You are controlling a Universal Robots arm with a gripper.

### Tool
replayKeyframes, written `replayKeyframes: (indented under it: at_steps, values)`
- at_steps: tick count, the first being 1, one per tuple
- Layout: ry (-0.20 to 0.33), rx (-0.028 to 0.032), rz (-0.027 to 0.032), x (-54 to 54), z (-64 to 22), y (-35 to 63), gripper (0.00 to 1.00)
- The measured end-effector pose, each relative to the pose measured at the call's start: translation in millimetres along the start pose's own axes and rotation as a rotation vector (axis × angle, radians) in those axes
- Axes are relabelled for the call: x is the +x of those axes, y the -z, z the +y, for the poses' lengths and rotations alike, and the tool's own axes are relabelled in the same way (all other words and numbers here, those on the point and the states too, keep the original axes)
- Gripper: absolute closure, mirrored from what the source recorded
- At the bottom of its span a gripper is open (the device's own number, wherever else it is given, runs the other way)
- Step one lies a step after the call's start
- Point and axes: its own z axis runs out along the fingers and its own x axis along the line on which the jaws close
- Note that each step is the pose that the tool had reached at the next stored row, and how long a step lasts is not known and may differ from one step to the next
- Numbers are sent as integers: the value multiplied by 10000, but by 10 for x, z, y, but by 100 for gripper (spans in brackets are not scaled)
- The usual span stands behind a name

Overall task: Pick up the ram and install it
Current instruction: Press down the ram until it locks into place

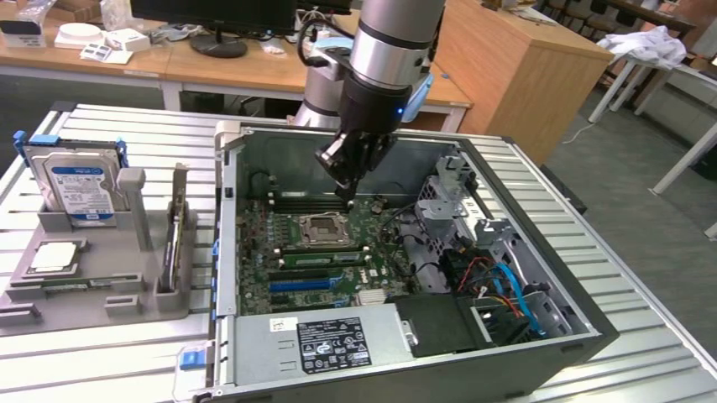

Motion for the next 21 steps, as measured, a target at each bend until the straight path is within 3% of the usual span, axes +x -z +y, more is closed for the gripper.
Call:
replayKeyframes:
  at_steps: [21]
  values:
    - [-2454,-49,-24,0,0,0,89]
